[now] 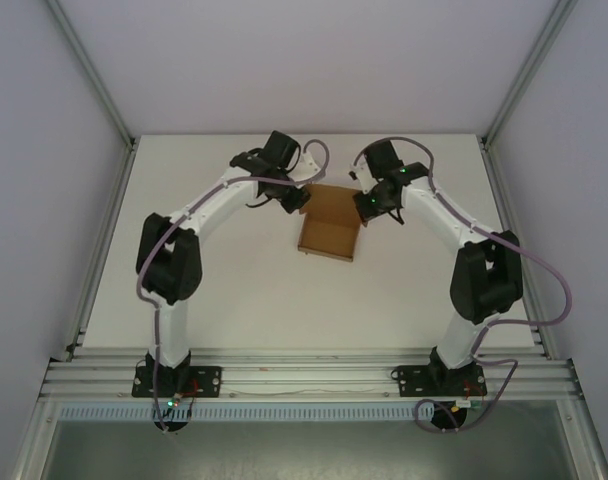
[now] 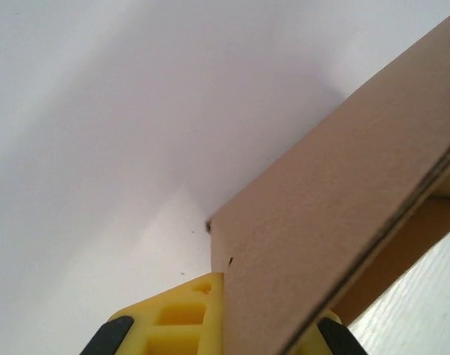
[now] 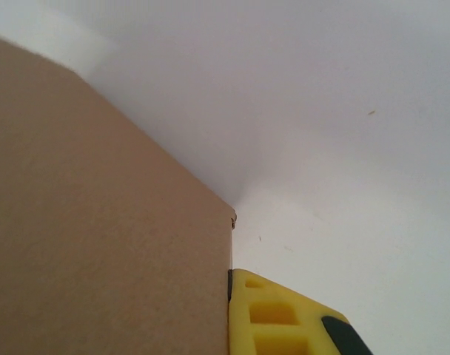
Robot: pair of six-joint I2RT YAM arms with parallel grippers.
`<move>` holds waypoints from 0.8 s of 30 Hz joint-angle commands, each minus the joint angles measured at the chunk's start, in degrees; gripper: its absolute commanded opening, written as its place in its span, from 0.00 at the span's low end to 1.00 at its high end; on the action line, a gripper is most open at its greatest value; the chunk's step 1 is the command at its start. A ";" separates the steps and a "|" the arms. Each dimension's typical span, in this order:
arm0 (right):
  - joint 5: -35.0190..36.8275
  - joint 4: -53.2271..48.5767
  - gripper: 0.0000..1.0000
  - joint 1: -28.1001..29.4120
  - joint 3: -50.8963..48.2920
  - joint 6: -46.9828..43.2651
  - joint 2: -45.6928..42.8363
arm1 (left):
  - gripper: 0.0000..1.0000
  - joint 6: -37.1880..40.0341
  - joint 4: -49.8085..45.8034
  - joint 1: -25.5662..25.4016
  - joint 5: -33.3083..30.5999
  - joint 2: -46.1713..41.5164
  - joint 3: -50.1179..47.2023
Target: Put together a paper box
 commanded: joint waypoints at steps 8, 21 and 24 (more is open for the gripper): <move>1.23 17.20 0.01 4.35 -2.27 27.94 -2.20 | 0.00 -36.62 19.51 -1.90 -9.94 -11.65 -18.29; 7.63 21.27 0.04 7.52 0.29 42.24 2.47 | 0.00 -41.94 22.96 -5.52 -16.30 -9.63 -24.77; 7.93 20.27 0.04 7.67 1.72 43.70 3.64 | 0.00 -41.97 24.32 -6.10 -15.75 -9.79 -26.81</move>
